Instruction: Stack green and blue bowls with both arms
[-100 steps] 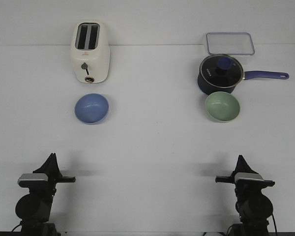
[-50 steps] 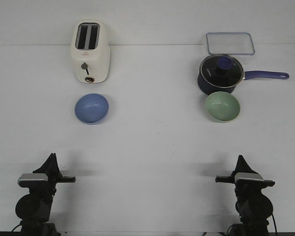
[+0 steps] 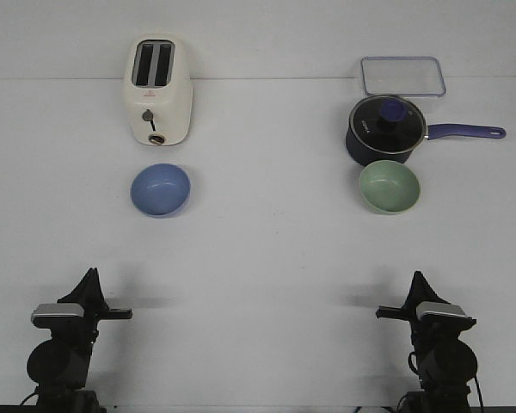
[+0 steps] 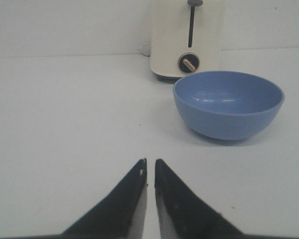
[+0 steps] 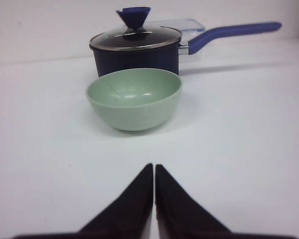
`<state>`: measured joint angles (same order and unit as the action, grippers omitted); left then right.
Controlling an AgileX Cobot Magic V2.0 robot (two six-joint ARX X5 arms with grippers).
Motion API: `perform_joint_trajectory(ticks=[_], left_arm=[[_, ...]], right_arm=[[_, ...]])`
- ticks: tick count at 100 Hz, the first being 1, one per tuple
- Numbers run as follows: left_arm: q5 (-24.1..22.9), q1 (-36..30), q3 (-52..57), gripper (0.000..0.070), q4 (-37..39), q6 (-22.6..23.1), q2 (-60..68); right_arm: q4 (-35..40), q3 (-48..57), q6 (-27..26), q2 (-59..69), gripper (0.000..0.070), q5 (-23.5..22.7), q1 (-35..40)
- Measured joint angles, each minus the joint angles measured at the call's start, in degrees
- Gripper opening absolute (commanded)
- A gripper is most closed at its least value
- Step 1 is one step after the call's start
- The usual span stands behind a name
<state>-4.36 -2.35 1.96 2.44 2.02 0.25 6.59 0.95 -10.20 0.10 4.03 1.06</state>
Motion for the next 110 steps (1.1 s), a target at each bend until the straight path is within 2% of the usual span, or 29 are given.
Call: perform_joint_trajectory(ticks=[19,31,35,43,46,48,84,99,110], left_arm=[[0.0,0.0,0.0,0.0012,0.0,0.0,0.0],[0.0,0.0,0.0,0.0012,0.0,0.0,0.0],[0.0,0.0,0.0,0.0012,0.0,0.0,0.0],[0.0,0.0,0.0,0.0012,0.0,0.0,0.0],[0.0,0.0,0.0,0.0012,0.0,0.0,0.0],[0.0,0.0,0.0,0.0012,0.0,0.0,0.0],[0.0,0.0,0.0,0.0012,0.0,0.0,0.0],[0.0,0.0,0.0,0.0012,0.0,0.0,0.0],[0.0,0.0,0.0,0.0012,0.0,0.0,0.0]], right_arm=[[-2.1,0.5,-7.9,0.0,0.0004,0.2,0.0],[-1.2,6.4,-11.0,3.0,0.0014,0.8,0.0],[-0.5,9.8,-11.3,5.4,0.0080,0.8,0.0],[1.8,17.2,-11.1,11.6,0.0340,0.8,0.0],[3.0,19.9,-10.9,14.6,0.0396,0.8,0.0],[3.9,21.7,-10.8,16.8,0.0408,0.8,0.0],[15.6,52.4,-6.8,58.7,0.0408,-0.1,-2.8],[20.2,61.6,-6.6,73.9,0.0408,-4.9,-5.7],[20.5,65.3,-6.5,82.8,0.0408,-8.7,-7.1]])
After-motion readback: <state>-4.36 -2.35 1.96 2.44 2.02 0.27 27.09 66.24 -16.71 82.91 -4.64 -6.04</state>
